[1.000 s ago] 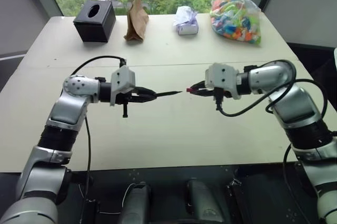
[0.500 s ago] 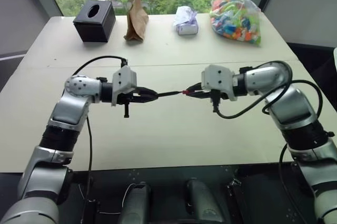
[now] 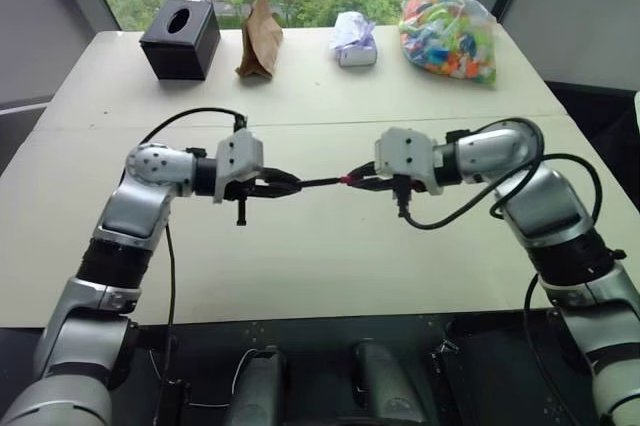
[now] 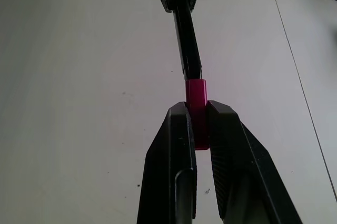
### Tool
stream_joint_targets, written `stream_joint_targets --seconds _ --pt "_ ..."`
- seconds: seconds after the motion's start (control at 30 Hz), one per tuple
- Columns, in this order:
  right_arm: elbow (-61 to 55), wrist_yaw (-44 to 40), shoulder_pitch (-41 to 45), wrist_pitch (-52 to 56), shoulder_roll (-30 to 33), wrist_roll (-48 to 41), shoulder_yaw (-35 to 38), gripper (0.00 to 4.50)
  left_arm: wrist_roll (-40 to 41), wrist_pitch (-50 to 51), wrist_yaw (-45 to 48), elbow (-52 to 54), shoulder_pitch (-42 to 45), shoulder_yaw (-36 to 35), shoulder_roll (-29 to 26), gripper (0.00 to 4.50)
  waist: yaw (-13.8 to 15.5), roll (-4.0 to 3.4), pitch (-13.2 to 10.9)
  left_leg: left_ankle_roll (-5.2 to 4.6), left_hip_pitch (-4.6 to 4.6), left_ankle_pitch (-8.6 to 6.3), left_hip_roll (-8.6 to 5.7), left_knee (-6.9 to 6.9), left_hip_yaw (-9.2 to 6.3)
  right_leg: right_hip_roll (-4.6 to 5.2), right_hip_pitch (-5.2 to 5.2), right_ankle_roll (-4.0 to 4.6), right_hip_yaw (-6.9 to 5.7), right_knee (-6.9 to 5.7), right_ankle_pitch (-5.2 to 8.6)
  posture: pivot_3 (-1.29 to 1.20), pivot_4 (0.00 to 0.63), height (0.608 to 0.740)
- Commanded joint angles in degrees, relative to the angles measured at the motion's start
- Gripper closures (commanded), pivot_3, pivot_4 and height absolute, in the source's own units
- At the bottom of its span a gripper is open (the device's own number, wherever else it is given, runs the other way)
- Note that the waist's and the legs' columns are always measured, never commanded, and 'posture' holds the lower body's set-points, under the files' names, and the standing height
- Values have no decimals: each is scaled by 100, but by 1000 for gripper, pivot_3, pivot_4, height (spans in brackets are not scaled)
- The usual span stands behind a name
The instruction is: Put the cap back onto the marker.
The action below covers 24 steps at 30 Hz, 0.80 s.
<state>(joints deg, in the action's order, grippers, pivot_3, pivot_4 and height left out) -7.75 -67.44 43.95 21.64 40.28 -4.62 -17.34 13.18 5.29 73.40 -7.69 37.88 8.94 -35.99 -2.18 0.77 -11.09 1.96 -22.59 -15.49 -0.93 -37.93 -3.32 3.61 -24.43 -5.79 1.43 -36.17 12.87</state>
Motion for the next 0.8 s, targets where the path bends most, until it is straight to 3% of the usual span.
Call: stream_joint_targets --seconds 0.03,0.8 --pt "-159 -36 216 -140 -49 40 -8 4482 -171 -389 48 68 68 53 -73 4500 0 0 0 0 0 0 0 0 0 0 0 0 0 0 0 0 150 740" --pt "-302 -36 245 -298 -614 524 -475 4482 -233 -739 -6 -146 335 111 184 4500 0 0 0 0 0 0 -1 -3 0 0 0 0 0 -4 0 0 150 740"
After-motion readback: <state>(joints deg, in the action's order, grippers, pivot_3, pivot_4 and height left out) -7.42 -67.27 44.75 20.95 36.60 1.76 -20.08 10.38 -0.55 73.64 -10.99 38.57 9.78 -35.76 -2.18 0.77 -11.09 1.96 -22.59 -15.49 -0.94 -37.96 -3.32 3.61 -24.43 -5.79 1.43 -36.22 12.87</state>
